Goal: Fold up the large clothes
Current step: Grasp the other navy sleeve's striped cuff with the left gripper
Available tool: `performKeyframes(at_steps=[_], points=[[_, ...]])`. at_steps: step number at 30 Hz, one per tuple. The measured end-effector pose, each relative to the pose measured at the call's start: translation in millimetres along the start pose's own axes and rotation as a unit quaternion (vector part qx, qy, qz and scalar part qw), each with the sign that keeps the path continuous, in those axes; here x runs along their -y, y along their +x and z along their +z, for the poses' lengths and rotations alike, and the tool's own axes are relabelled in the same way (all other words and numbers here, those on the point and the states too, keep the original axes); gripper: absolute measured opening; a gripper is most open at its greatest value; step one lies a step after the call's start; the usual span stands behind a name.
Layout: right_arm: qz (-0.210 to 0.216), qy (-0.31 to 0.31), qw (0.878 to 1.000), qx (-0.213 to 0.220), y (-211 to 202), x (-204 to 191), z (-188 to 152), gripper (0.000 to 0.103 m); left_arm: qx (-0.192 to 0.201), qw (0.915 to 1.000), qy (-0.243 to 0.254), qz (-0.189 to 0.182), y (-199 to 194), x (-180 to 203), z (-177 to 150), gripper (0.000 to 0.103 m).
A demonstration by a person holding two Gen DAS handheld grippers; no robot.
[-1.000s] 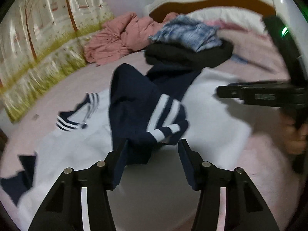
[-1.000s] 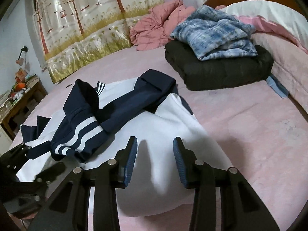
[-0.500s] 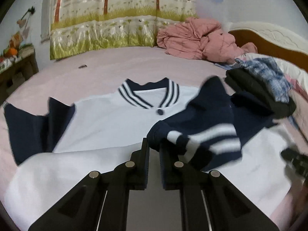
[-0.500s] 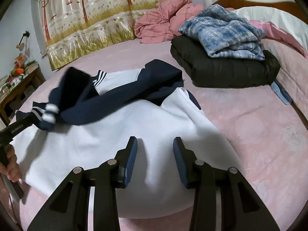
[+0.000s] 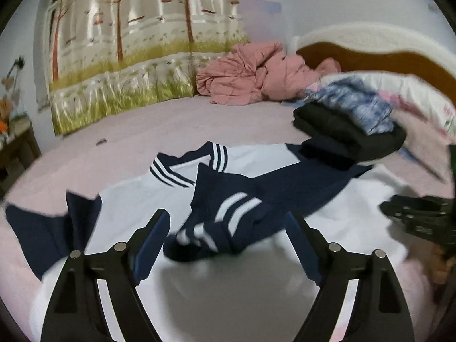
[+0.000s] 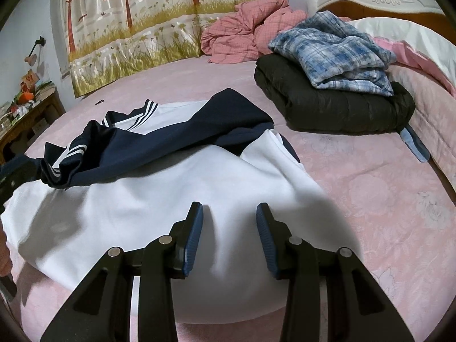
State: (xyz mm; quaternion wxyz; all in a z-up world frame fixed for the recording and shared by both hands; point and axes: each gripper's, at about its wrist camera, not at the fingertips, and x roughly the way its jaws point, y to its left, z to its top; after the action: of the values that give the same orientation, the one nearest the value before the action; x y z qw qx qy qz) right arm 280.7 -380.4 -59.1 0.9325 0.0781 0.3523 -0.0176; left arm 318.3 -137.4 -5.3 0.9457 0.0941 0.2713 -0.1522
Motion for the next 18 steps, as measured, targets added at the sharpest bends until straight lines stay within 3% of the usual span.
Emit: performKeyframes(at_steps=[3,5,8,11,13,15,18], points=[[0.000,0.001,1.000,0.000,-0.6,-0.7,-0.4,0.040,-0.059,0.9971,0.040,-0.027,36.2,13.9,12.8,0.084],[-0.001,0.001,1.000,-0.001,-0.7,-1.2,-0.6,0.040,-0.089,0.9936,0.067,-0.020,57.4,23.1,15.3,0.084],[-0.001,0.001,1.000,-0.001,-1.2,-1.8,-0.9,0.040,-0.112,0.9891,0.077,0.055,87.0,20.1,15.9,0.084],[0.000,0.001,1.000,-0.001,-1.5,-1.9,-2.1,0.040,-0.091,0.9903,0.046,0.094,90.0,-6.6,13.5,0.083],[0.001,0.001,1.000,-0.002,-1.0,-2.0,-2.6,0.040,-0.086,0.9900,0.026,0.108,90.0,-28.5,10.9,0.070],[0.001,0.001,1.000,-0.004,-0.5,-3.4,-3.5,0.040,-0.105,0.9924,-0.005,0.065,94.0,-50.3,6.6,0.036],[-0.001,-0.002,1.000,-0.006,-1.0,-6.8,-6.5,0.040,-0.111,0.9936,-0.021,0.006,94.2,-66.7,1.0,0.021]])
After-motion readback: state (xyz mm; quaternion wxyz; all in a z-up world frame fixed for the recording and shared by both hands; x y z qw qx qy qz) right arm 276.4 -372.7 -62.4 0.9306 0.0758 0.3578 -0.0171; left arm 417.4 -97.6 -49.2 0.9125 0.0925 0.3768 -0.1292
